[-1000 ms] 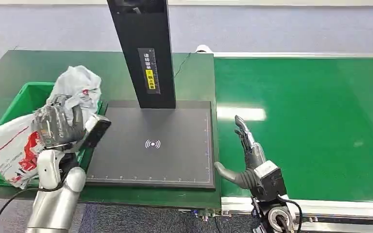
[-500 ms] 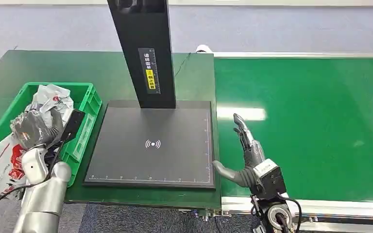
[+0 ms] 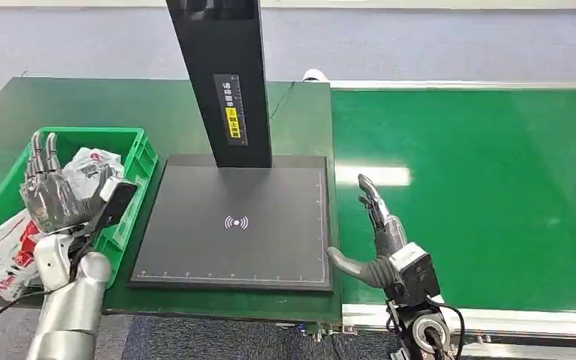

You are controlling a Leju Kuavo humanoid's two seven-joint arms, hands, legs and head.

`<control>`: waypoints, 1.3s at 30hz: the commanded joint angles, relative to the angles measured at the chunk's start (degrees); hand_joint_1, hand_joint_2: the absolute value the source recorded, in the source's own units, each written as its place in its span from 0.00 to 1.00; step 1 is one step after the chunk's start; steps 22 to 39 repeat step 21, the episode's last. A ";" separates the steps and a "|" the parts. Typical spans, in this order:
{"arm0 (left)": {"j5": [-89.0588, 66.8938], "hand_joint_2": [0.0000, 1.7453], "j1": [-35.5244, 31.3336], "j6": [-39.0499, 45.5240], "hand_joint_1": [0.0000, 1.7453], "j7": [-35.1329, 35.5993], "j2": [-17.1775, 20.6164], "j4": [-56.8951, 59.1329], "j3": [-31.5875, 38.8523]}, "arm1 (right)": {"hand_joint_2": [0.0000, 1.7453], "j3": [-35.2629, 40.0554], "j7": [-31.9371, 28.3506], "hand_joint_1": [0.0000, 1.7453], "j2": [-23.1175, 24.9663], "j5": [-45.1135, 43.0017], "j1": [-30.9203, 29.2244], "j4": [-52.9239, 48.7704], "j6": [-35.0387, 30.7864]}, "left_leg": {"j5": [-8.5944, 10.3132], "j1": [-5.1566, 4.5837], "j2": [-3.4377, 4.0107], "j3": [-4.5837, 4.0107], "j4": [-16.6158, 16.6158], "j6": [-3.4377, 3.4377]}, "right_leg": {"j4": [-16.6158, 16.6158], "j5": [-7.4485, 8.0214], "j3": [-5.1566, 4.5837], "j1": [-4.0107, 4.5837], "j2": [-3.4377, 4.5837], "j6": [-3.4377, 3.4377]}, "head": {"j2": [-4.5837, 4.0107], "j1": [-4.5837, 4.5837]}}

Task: Moved the parcel from conveyor to table for the left to box.

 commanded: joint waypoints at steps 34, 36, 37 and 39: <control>51.09 0.00 13.41 -8.10 0.00 -13.83 -4.81 -26.11 -22.84 | 1.00 1.43 -1.33 0.00 -1.24 -3.54 -3.24 5.61 -3.74 | 0.02 -0.02 -0.13 0.09 -0.07 0.03 | -0.08 -0.02 0.12 -0.01 -0.17 0.01 | 0.00 -0.02; 51.09 0.00 13.41 -8.10 0.00 -13.83 -4.81 -26.11 -22.84 | 1.00 1.43 -1.33 0.00 -1.24 -3.54 -3.24 5.61 -3.74 | 0.02 -0.02 -0.13 0.09 -0.07 0.03 | -0.08 -0.02 0.12 -0.01 -0.17 0.01 | 0.00 -0.02; 51.09 0.00 13.41 -8.10 0.00 -13.83 -4.81 -26.11 -22.84 | 1.00 1.43 -1.33 0.00 -1.24 -3.54 -3.24 5.61 -3.74 | 0.02 -0.02 -0.13 0.09 -0.07 0.03 | -0.08 -0.02 0.12 -0.01 -0.17 0.01 | 0.00 -0.02; 51.09 0.00 13.41 -8.10 0.00 -13.83 -4.81 -26.11 -22.84 | 1.00 1.43 -1.33 0.00 -1.24 -3.54 -3.24 5.61 -3.74 | 0.02 -0.02 -0.13 0.09 -0.07 0.03 | -0.08 -0.02 0.12 -0.01 -0.17 0.01 | 0.00 -0.02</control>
